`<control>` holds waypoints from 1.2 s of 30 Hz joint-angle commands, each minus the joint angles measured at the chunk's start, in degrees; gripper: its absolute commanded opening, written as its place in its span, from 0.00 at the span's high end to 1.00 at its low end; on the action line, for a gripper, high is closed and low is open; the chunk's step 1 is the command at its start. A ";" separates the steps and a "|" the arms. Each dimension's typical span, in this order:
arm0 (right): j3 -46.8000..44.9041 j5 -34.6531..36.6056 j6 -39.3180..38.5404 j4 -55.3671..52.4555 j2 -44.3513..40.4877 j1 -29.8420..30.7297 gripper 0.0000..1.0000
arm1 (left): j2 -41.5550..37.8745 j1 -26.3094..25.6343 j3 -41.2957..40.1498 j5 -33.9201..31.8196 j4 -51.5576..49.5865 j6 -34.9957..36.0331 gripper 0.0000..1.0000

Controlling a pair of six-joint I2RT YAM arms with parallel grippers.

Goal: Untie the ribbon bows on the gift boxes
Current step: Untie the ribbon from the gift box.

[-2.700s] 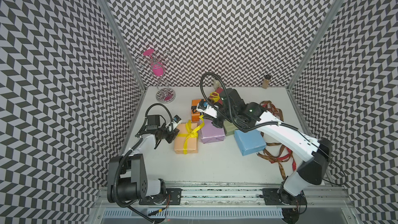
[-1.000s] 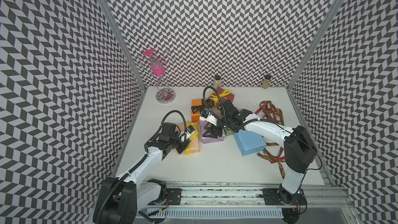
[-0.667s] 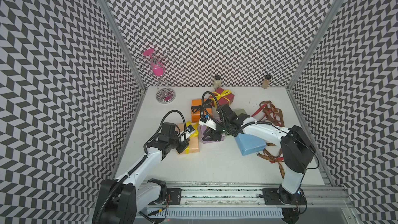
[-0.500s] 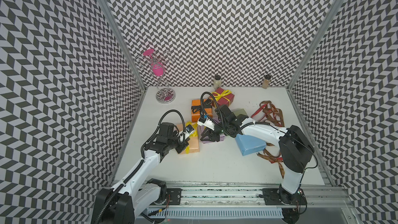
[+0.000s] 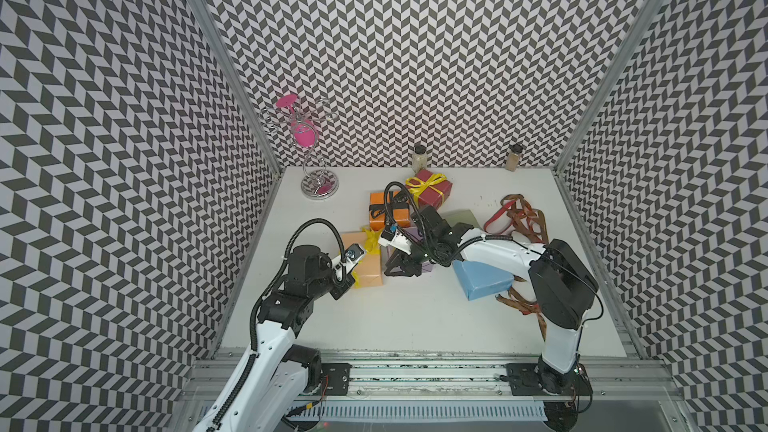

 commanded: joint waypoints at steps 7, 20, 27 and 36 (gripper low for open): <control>8.66 -0.02 -0.45 -0.67 3.99 0.52 0.71 | -1.46 0.56 -2.08 -1.25 -9.04 7.14 0.85; 9.14 3.92 4.12 1.26 4.11 0.48 0.58 | 2.63 3.30 1.87 0.60 -2.83 5.64 0.26; 8.14 13.39 0.43 2.56 4.34 2.67 0.47 | 17.94 16.99 5.99 10.10 6.91 3.50 0.27; 4.07 22.54 -15.06 8.23 4.65 4.98 0.41 | 30.76 21.30 8.18 15.23 12.18 2.36 0.18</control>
